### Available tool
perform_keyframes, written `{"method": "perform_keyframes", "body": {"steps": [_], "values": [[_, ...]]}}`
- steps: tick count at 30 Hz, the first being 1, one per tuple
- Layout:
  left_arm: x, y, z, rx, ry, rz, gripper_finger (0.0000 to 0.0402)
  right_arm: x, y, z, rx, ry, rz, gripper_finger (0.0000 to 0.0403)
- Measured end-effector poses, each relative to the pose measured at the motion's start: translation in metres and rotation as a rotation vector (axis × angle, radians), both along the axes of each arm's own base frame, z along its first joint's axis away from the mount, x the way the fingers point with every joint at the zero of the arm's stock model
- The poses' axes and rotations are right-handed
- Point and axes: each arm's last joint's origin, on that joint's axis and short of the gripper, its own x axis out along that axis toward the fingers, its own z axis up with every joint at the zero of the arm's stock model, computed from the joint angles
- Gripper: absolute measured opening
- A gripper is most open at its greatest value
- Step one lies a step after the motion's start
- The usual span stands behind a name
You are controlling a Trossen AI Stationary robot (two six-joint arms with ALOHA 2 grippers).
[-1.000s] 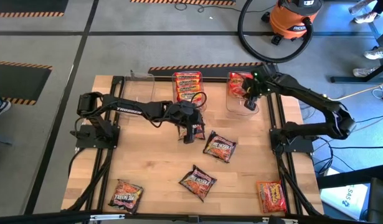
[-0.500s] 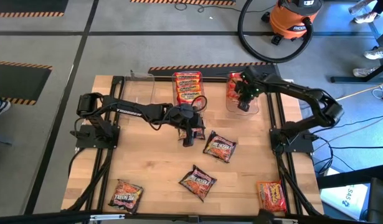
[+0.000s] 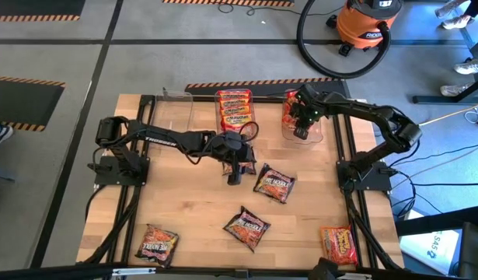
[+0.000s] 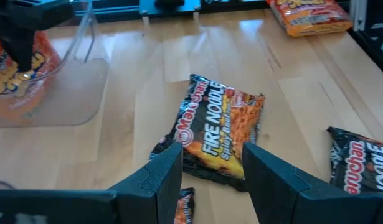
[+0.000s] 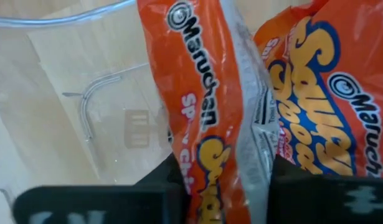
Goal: Sort Maruchan noodles
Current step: Put the top orange noodle pack into the right transparent bin, then put the orange noodle pack into the right transparent bin
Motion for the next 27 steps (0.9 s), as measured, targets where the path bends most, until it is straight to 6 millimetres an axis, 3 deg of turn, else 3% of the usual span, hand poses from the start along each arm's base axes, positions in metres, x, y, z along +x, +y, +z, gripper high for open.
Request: {"method": "perform_keyframes", "body": {"steps": [6, 12, 20, 27], "values": [[0.000, -0.002, 0.000, -0.023, -0.001, -0.044, 0.0158, 0.000, 0.000, 0.002, 0.006, 0.010, -0.001, 0.0148], [0.000, -0.003, 0.000, -0.026, -0.005, -0.086, 0.0158, 0.003, -0.005, 0.021, -0.023, 0.046, -0.016, 0.0204], [0.000, -0.002, 0.000, -0.026, -0.005, -0.086, 0.0158, 0.000, -0.010, 0.028, -0.160, 0.167, -0.078, 0.0218], [0.000, -0.002, 0.000, -0.025, -0.005, -0.087, 0.0158, 0.000, -0.011, 0.028, -0.179, 0.181, -0.085, 0.0218]]}}
